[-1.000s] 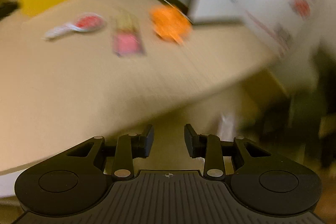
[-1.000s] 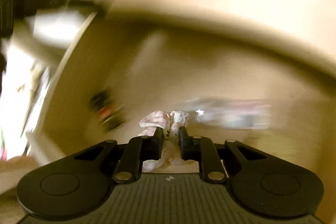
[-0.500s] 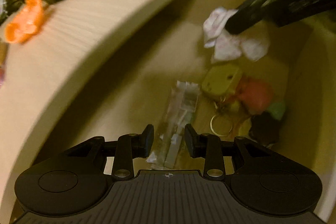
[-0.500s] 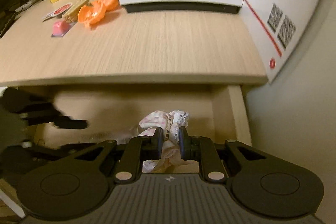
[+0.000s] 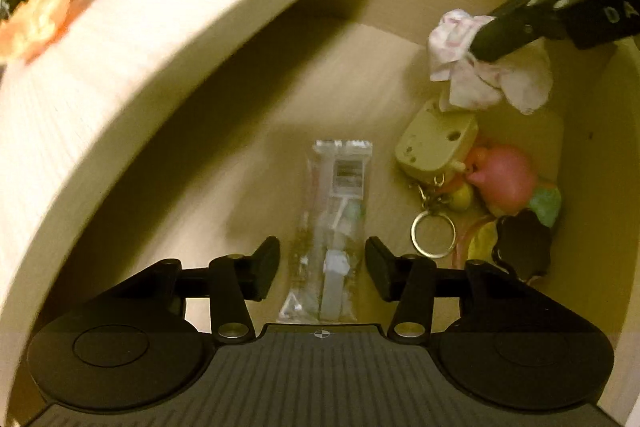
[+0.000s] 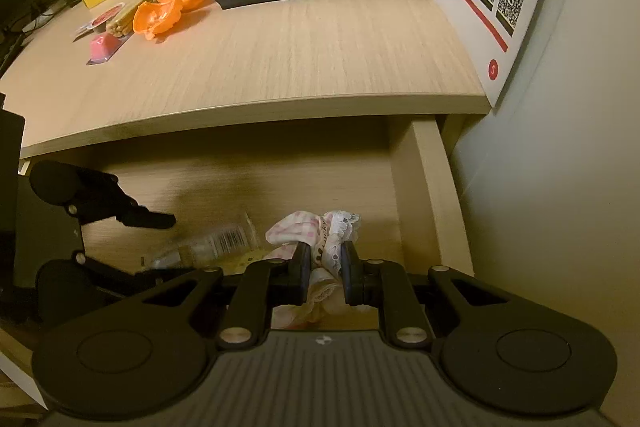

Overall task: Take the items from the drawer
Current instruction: 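Lower both grippers into the drawer while the right gripper grasps the pink-white cloth, then grasp the clear packet with the left gripper while the right gripper holds the cloth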

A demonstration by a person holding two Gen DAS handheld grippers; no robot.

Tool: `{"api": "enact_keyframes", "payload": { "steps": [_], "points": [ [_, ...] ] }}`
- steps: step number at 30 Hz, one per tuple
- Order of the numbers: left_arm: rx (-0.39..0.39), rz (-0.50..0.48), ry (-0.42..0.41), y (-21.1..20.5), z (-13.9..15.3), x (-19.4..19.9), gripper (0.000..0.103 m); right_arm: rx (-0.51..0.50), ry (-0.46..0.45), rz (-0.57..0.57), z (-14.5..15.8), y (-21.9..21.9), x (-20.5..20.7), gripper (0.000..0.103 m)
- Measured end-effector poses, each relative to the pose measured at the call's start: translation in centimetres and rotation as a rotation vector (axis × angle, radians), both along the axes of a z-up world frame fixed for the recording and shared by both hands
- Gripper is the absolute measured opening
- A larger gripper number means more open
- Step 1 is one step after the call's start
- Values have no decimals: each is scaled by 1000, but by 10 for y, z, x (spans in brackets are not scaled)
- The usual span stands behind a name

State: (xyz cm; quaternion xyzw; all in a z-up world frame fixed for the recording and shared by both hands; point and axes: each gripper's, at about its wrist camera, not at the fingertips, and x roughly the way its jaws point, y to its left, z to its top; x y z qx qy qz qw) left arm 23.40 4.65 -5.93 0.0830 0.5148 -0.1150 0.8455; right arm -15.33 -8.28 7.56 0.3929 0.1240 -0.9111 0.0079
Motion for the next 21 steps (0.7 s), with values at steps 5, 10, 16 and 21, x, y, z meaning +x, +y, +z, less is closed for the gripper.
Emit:
{"api": "enact_keyframes", "payload": {
  "steps": [5,10,16,21],
  "points": [
    [-66,52,33,4,1,4,44,-4,-10,24,-4,-6,-1,16],
    [-81,112,74,6,4,4,44,-2,-8,48,-2,-13,-1,16],
    [-72,119,68,5,5,-6,41,7,-10,77,-1,-21,-1,16],
    [-140,150,60,13,24,-9,41,11,-12,119,3,-28,2,16]
  ]
}}
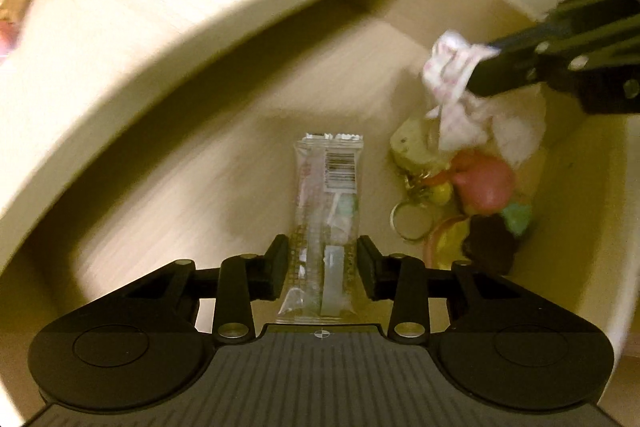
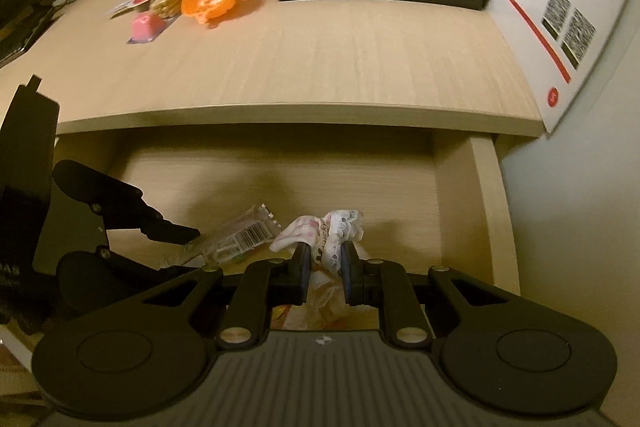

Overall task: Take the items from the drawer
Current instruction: 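Grasp the clear packet with the left gripper while the right gripper holds the cloth, then place the clear packet and cloth on the desktop beside the stick pack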

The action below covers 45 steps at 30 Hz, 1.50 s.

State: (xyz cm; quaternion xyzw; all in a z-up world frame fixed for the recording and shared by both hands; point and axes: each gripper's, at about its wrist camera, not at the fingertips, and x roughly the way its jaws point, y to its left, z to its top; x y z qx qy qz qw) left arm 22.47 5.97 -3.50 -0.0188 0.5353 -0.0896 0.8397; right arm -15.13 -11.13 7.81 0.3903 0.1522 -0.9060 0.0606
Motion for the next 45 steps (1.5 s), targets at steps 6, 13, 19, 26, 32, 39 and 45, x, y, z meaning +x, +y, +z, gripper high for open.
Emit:
{"api": "enact_keyframes", "payload": {
  "steps": [6,13,19,26,32,39,45],
  "points": [
    [-89,109,-223,16,98,-47,41,-66,32,98,39,-16,14,16],
    [58,406,-506,103,174,-44,41,-101,298,300,122,-78,7,16],
    [21,619,-482,158,152,8,41,64,423,352,131,-149,-55,16],
    [6,645,-425,193,112,2,41,180,393,293,95,-188,-111,16],
    [-32,629,-394,200,93,7,42,231,377,238,76,-193,-132,16],
    [-77,683,-381,208,90,4,41,216,371,199,76,-189,-127,57],
    [-91,642,-419,199,108,-17,41,116,392,244,100,-171,-86,57]
  ]
}}
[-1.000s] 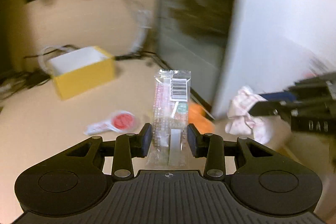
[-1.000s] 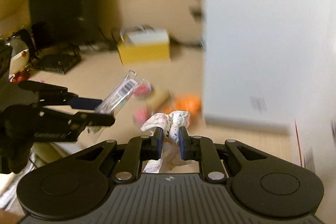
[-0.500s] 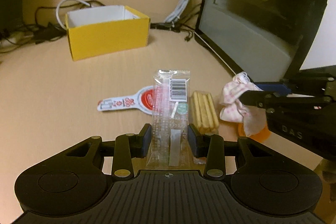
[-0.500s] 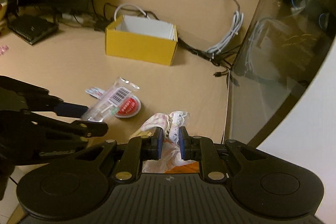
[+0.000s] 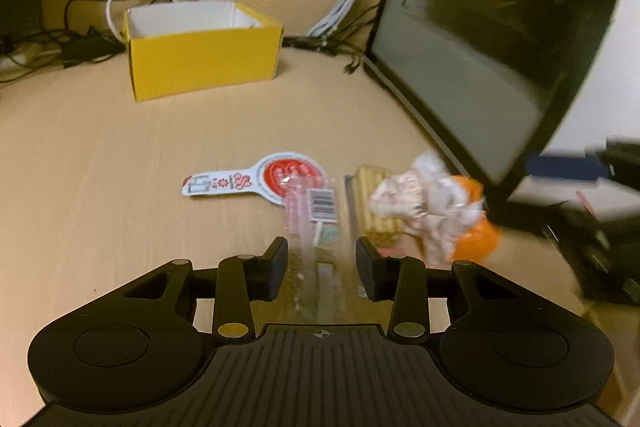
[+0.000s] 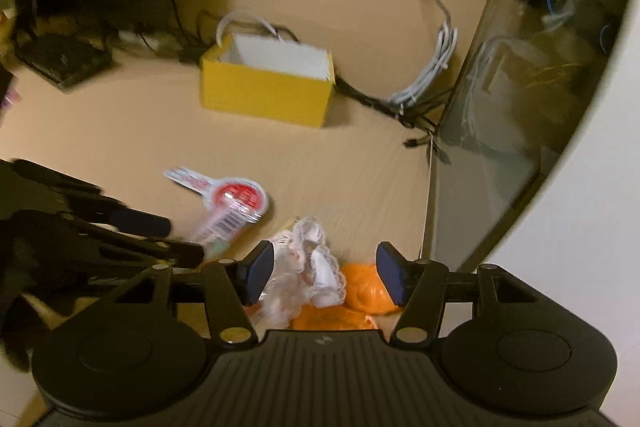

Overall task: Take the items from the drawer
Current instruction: 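Place the clear packet and cloth on the desktop beside the stick pack, then move both grippers back down into the drawer toward the keychains and toys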

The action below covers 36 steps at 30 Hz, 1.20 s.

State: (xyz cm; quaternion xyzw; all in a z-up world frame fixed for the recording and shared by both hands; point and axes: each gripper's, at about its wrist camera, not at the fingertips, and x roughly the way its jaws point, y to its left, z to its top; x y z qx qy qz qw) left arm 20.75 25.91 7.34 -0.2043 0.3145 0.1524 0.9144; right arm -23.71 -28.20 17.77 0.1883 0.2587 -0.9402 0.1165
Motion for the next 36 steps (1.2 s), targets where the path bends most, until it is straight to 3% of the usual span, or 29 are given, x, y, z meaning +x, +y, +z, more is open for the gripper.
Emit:
{"api": "enact_keyframes", "payload": {
  "steps": [4,7,10,13,15,21,25,29,36],
  "points": [
    [40,-1,-1,-12,13,-21,41,-65,-182,164,1,21,40,71],
    [40,-5,-7,-22,19,-35,41,-94,-383,208,-28,28,54,73],
    [16,-27,-8,-33,21,-47,41,-92,-562,145,-75,28,50,73],
    [3,-76,23,-48,19,-53,39,-109,-721,70,-117,26,35,64],
    [-6,-108,42,-57,16,-57,39,-126,-782,39,-135,19,26,63],
    [-30,-96,81,-65,5,-68,38,-10,-869,122,-175,-21,6,63],
    [-26,-55,82,-59,5,-80,37,64,-894,140,-196,-37,1,52],
    [-28,-26,91,-52,3,-86,36,96,-863,159,-198,-50,9,38],
    [-25,-77,106,-58,0,-79,36,130,-761,49,-189,-29,11,38]
  ]
}}
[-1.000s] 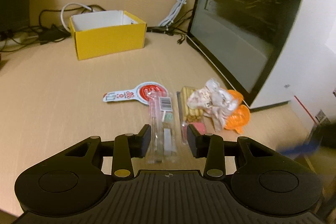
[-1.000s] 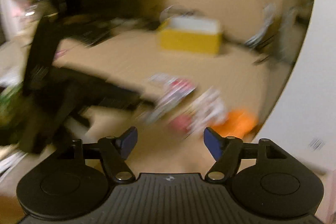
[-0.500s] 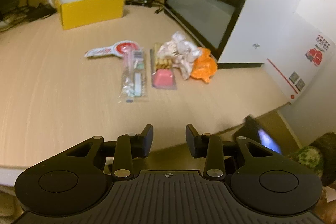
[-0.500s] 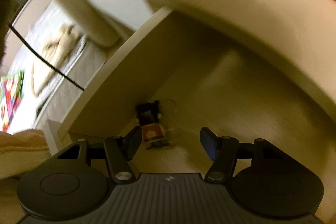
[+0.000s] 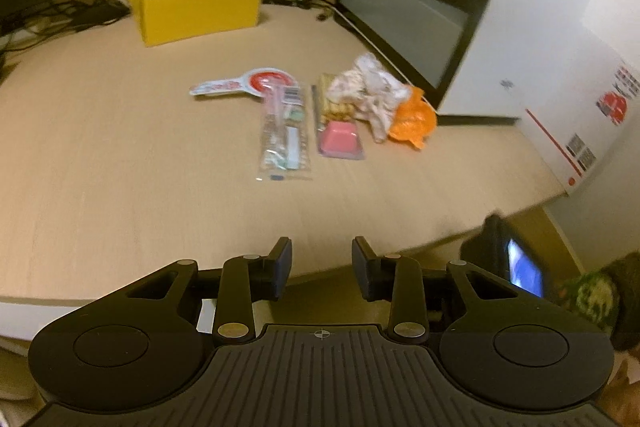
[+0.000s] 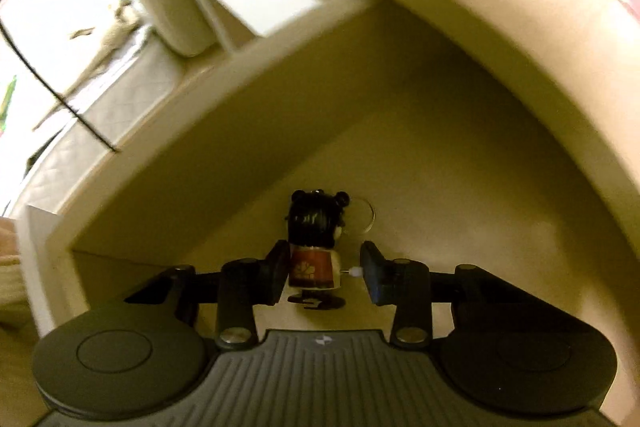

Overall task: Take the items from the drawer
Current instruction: 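Move both grippers back down into the drawer toward the keychains and toys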

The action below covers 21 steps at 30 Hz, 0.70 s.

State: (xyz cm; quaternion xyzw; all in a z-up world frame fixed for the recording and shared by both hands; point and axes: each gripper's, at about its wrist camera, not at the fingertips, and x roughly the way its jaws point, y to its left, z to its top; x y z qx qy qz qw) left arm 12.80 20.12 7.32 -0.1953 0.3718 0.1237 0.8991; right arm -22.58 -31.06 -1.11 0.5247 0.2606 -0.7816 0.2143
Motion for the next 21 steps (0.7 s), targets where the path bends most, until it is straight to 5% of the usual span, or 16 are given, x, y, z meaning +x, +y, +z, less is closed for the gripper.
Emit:
{"api": "enact_keyframes", "payload": {
  "steps": [6,10,15,21],
  "points": [
    [-9,-106,44,-25,-11,18,36,48,180,-180,24,59,0,38],
    [-3,-272,84,-52,-23,32,36,-57,225,-312,58,102,22,53],
    [-23,-504,155,-89,-53,56,36,-116,313,-559,102,161,69,56],
    [-108,-670,210,-123,-83,90,36,-258,234,-858,126,219,102,70]
  ]
}}
